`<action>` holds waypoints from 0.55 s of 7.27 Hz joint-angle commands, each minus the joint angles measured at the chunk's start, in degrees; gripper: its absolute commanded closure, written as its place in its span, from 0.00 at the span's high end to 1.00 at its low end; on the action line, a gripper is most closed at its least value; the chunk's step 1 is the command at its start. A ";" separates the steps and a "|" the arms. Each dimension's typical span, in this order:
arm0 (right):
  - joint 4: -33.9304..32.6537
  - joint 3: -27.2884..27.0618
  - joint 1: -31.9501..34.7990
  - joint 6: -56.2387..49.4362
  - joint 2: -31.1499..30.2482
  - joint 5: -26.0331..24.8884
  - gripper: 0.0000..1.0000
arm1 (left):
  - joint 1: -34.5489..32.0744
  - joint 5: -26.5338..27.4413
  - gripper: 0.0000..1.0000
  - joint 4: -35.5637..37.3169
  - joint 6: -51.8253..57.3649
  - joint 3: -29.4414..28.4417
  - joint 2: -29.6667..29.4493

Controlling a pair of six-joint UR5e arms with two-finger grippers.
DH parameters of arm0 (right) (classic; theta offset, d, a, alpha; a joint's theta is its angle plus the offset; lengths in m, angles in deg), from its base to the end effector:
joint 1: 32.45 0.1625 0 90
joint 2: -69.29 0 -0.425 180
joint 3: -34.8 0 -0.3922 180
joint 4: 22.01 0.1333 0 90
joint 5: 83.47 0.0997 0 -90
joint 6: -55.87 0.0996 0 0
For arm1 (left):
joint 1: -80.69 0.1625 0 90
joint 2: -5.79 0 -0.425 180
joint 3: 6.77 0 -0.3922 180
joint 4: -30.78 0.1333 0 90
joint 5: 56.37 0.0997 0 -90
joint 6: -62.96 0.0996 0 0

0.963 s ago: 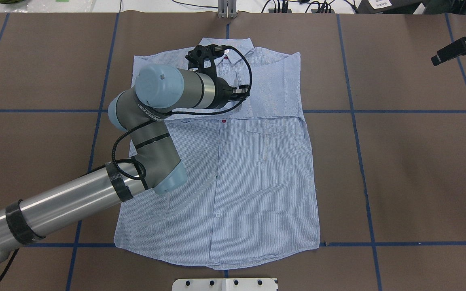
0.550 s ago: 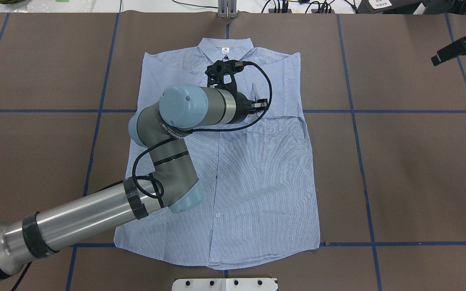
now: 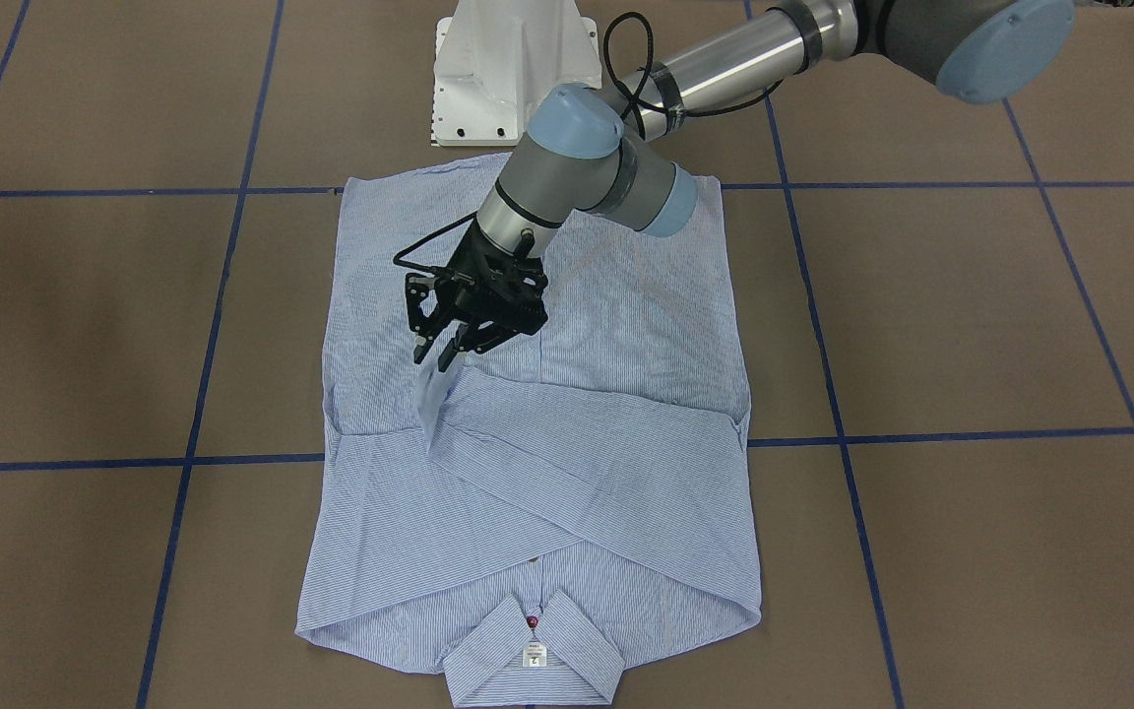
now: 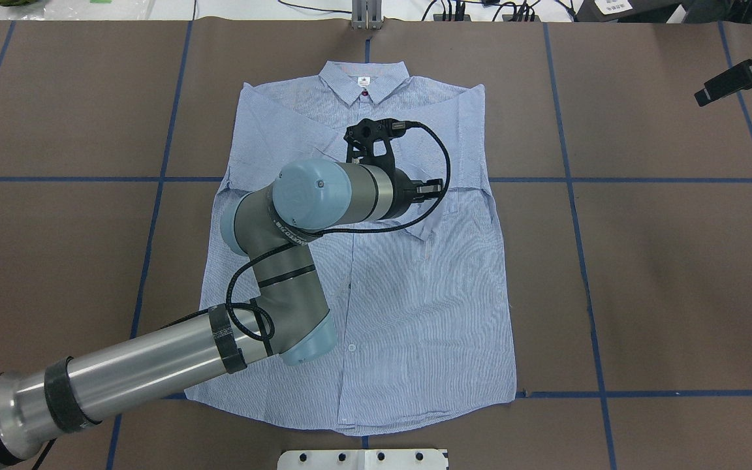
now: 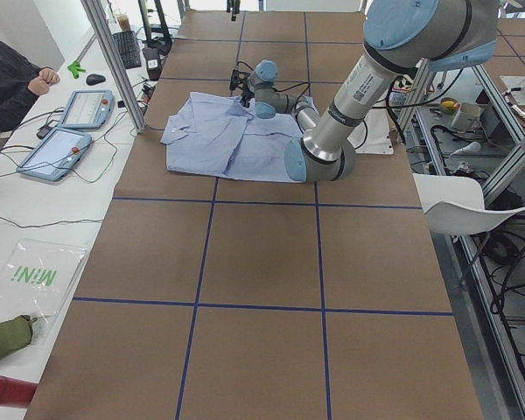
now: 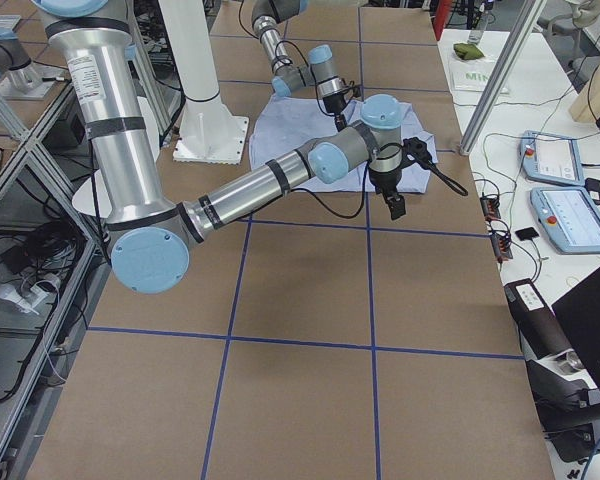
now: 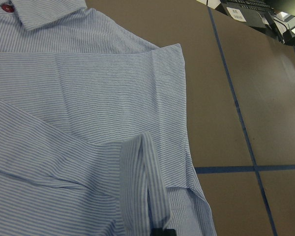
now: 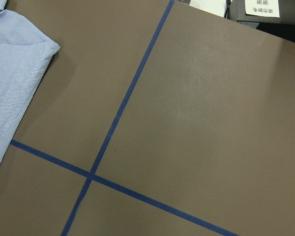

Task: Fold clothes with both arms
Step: 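Carry the cuff with the left gripper across the shirt front and release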

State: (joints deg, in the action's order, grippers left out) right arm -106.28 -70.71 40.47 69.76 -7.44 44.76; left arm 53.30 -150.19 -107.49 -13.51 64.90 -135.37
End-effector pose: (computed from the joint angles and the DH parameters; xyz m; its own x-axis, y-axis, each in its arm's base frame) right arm -0.0983 -0.5638 0.3953 0.6871 -0.3602 0.6310 0.0794 0.9005 0.4276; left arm 0.6291 -0.4686 0.1333 0.2273 0.1452 -0.9630 0.3573 0.9074 0.2211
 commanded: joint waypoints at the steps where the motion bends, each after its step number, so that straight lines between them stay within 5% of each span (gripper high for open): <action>1: 0.33 -1.44 -1.10 6.01 0.18 0.09 1.00 | 0.14 -0.39 1.00 2.19 2.45 2.50 1.49; 3: 2.00 -9.32 -8.80 23.73 -1.30 -3.40 1.00 | -0.39 -0.83 1.00 18.13 13.69 20.08 9.80; 4: 2.00 -14.50 -15.29 32.52 -2.71 -9.78 1.00 | -0.56 -1.79 1.00 23.34 17.81 29.23 15.24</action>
State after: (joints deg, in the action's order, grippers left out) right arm -104.56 -79.50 31.90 91.67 -8.71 40.69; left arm 52.98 -151.19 -91.37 -0.85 83.30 -126.16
